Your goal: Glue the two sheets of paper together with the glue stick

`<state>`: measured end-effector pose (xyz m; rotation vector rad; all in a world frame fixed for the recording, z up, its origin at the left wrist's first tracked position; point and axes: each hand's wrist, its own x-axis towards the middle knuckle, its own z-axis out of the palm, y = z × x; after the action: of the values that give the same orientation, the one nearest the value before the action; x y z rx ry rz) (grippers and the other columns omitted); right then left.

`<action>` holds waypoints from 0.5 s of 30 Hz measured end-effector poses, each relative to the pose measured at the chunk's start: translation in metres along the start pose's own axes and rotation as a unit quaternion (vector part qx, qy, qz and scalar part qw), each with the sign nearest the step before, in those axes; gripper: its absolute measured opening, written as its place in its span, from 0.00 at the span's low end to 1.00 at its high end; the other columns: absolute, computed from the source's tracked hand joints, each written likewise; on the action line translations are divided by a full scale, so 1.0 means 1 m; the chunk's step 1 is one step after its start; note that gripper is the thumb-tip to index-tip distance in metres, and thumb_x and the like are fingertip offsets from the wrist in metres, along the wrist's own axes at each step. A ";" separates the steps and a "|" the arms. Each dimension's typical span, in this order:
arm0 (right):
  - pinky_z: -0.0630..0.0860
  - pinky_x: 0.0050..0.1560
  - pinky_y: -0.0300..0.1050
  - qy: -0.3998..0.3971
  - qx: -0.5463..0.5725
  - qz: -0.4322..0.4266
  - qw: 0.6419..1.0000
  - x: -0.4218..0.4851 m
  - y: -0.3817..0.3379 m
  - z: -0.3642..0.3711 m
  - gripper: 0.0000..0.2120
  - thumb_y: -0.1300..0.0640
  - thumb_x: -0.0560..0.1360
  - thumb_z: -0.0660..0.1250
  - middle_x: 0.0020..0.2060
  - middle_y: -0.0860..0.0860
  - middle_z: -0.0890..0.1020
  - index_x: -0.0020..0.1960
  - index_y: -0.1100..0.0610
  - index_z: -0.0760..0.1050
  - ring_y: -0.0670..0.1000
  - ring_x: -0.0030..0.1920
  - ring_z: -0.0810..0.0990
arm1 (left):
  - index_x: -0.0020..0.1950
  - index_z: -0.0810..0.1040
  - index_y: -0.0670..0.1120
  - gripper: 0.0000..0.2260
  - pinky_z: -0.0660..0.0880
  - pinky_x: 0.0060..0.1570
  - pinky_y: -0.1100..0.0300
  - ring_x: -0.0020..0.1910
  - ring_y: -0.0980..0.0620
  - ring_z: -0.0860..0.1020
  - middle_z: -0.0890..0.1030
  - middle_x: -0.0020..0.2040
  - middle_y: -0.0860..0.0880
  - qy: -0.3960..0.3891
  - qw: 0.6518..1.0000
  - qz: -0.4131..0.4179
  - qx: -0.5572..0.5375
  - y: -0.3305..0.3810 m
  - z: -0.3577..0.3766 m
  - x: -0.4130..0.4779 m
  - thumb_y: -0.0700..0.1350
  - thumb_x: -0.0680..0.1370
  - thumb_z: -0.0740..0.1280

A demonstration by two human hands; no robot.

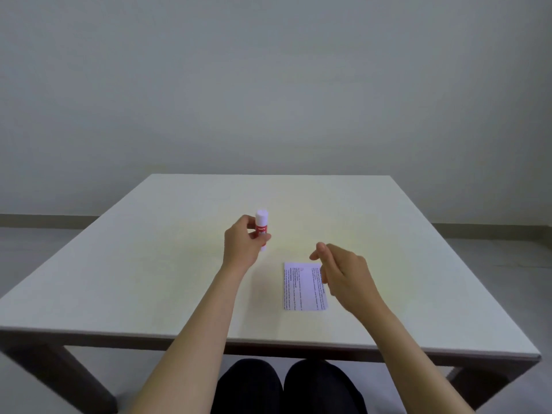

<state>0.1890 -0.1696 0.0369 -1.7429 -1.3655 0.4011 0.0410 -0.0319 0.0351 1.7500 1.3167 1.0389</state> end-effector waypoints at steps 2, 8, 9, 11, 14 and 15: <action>0.75 0.37 0.49 -0.024 -0.031 -0.012 0.999 -0.008 0.009 0.001 0.17 0.44 0.79 0.53 0.28 0.49 0.77 0.49 0.52 0.77 0.50 0.30 0.75 | 0.47 0.75 0.42 0.08 0.68 0.33 0.68 0.39 0.49 0.79 0.80 0.46 0.48 0.006 1.000 -0.020 -0.010 -0.006 0.004 0.010 0.37 0.71 0.70; 0.72 0.39 0.41 -0.023 -0.071 -0.067 0.995 -0.015 0.020 0.000 0.21 0.46 0.79 0.55 0.40 0.43 0.76 0.71 0.41 0.57 0.41 0.29 0.72 | 0.50 0.76 0.39 0.09 0.67 0.33 0.69 0.40 0.49 0.79 0.80 0.48 0.48 -0.005 0.999 -0.034 -0.013 -0.018 0.013 0.026 0.38 0.71 0.70; 0.72 0.38 0.40 -0.020 -0.069 -0.074 0.995 -0.015 0.021 -0.001 0.23 0.46 0.79 0.55 0.41 0.42 0.75 0.72 0.41 0.55 0.41 0.28 0.71 | 0.50 0.76 0.40 0.09 0.67 0.33 0.69 0.41 0.49 0.79 0.80 0.48 0.48 -0.007 0.999 -0.036 -0.012 -0.019 0.014 0.026 0.37 0.71 0.70; 0.73 0.39 0.41 -0.019 -0.060 -0.082 0.995 -0.014 0.022 -0.003 0.24 0.47 0.79 0.56 0.42 0.41 0.74 0.73 0.41 0.53 0.41 0.27 0.71 | 0.48 0.76 0.41 0.08 0.67 0.34 0.68 0.40 0.49 0.79 0.80 0.47 0.48 -0.010 0.999 -0.035 -0.012 -0.024 0.016 0.027 0.37 0.71 0.70; 0.74 0.40 0.41 -0.030 -0.058 -0.078 0.995 -0.013 0.021 -0.002 0.25 0.49 0.79 0.56 0.44 0.40 0.74 0.74 0.41 0.52 0.42 0.28 0.72 | 0.48 0.75 0.41 0.08 0.70 0.35 0.66 0.40 0.48 0.80 0.80 0.47 0.48 -0.012 0.999 -0.038 -0.021 -0.031 0.018 0.026 0.37 0.71 0.70; 0.74 0.41 0.42 -0.033 -0.060 -0.077 0.995 -0.014 0.022 0.000 0.25 0.49 0.79 0.57 0.44 0.40 0.74 0.74 0.41 0.52 0.43 0.28 0.72 | 0.48 0.75 0.41 0.08 0.71 0.35 0.65 0.39 0.49 0.80 0.81 0.47 0.48 -0.011 0.999 -0.038 -0.030 -0.035 0.018 0.027 0.37 0.71 0.70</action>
<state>0.1982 -0.1826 0.0163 -1.7195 -1.5887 0.2979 0.0478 0.0010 0.0013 1.6509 1.3148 1.0039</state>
